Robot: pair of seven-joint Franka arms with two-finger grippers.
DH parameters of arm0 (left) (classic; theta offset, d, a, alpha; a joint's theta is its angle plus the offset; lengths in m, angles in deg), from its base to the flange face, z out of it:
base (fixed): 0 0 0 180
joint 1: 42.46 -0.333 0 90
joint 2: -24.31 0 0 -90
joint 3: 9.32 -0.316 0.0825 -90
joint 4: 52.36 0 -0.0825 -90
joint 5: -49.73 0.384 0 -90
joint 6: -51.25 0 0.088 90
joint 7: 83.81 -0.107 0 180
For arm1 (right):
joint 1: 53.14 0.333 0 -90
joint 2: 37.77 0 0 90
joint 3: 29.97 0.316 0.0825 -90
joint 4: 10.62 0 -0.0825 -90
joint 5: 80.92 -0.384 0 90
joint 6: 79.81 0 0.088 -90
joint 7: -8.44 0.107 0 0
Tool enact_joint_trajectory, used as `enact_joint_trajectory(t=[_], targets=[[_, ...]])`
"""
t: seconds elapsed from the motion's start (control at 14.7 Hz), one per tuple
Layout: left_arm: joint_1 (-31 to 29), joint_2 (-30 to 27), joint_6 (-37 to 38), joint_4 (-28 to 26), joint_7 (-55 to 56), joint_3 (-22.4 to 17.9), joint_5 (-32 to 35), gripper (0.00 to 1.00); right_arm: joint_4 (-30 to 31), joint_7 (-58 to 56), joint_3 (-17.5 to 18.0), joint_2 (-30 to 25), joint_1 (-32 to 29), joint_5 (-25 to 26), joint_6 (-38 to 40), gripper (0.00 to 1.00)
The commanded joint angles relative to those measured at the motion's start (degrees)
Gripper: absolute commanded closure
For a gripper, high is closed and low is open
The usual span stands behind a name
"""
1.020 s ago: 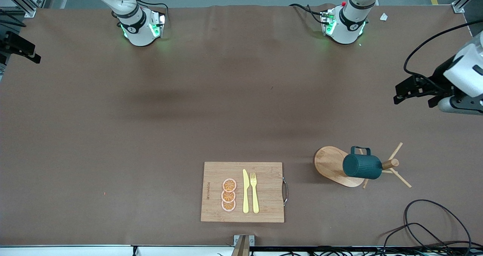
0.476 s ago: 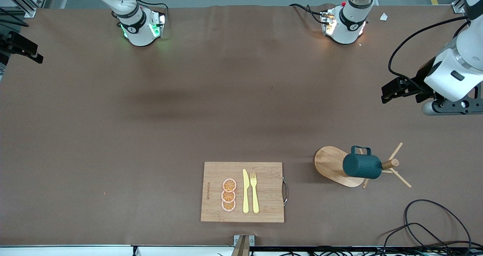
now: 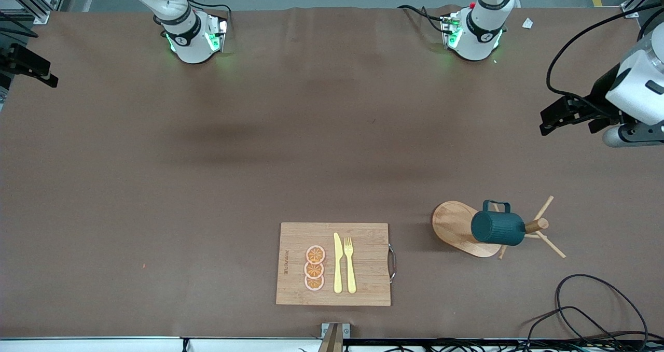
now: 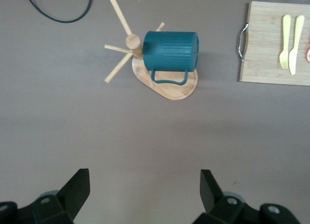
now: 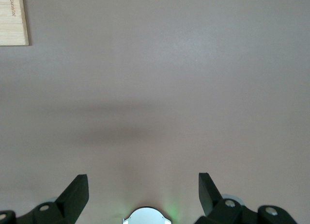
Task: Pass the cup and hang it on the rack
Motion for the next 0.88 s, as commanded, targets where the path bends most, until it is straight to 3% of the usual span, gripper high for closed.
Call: enact_joint_trajectory(t=[0.0, 0.48, 0.82], targets=[[1.33, -2.44, 0.43, -2.74, -3.95, -2.52, -0.71, 0.0, 1.17, 0.28, 0.23, -0.95, -0.71, -0.48, -0.29, 0.0], [0.36, -6.4, -1.59, -10.12, -3.53, -2.61, -0.45, 0.0, 1.34, 0.28, 0.23, -0.95, -0.71, -0.49, -0.29, 0.0], [0.1, -4.73, -1.68, -7.93, -3.44, -2.61, 0.26, 0.0, 1.34, 0.19, 0.23, -0.95, -0.71, -0.49, -0.29, 0.0]])
